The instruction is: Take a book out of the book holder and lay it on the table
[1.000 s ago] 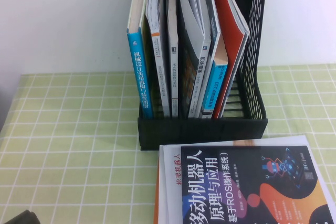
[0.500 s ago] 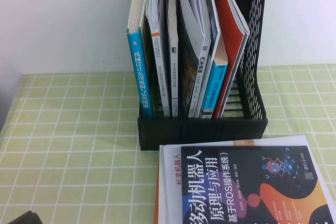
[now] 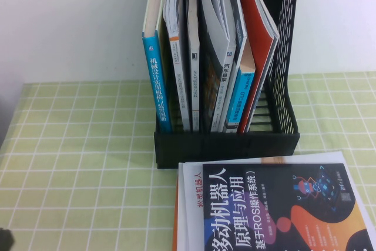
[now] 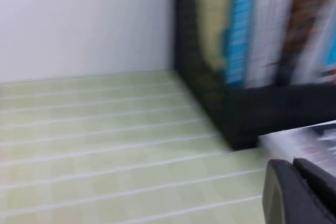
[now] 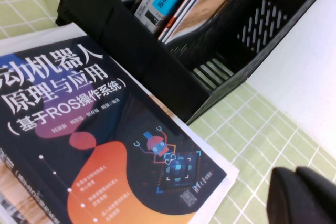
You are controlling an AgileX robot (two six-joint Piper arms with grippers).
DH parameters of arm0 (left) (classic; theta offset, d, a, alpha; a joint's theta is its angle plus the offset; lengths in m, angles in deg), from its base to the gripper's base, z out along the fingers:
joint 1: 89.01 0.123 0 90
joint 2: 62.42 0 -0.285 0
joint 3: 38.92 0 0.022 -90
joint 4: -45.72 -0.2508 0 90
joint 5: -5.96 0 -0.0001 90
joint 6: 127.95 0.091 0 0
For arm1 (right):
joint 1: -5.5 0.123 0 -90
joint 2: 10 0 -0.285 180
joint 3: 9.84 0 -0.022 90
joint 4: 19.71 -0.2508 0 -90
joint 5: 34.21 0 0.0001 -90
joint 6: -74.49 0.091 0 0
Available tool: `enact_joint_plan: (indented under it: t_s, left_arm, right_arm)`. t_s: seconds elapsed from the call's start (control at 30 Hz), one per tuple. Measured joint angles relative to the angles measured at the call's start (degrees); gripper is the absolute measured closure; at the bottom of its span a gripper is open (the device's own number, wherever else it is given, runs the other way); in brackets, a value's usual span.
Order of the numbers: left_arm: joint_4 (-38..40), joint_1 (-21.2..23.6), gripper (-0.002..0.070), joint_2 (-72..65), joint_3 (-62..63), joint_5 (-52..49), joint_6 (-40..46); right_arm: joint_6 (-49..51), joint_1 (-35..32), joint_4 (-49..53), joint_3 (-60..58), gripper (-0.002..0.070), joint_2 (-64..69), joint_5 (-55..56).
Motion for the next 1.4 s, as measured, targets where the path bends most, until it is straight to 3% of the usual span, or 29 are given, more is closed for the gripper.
enact_joint_plan:
  t_s: [0.13,0.23,0.37,0.53,1.17,1.27,1.4]
  left_arm:
    - [-17.46,0.0,0.0678,0.09,-4.28,3.52,-10.9]
    - [-21.83,0.0,0.0677,0.09,-9.56,8.53,-14.14]
    - [-22.33,0.0,0.0677,0.22,-13.75,12.61,-16.68]
    - [-21.4,0.0,0.0678,2.79,-13.85,8.4,-18.75]
    - [-21.36,0.0,0.0678,3.02,-13.85,8.22,-19.01]
    - [-21.36,0.0,0.0678,3.02,-13.85,8.22,-19.01]
    - [-21.36,0.0,0.0678,3.02,-13.85,8.22,-19.01]
  right_arm:
    - [0.0,0.0,0.0,0.0,0.0675,0.0,0.0]
    - [0.0,0.0,0.0,0.0,0.0675,0.0,0.0]
    - [0.0,0.0,0.0,0.0,0.0675,0.0,0.0]
    - [0.0,0.0,0.0,0.0,0.0675,0.0,0.0]
    - [0.0,0.0,0.0,0.0,0.0675,-0.16,0.0]
    - [0.0,-2.95,0.0,-0.13,0.0675,-0.78,0.82]
    - [0.0,-11.93,0.0,-0.17,0.0675,-1.05,1.83]
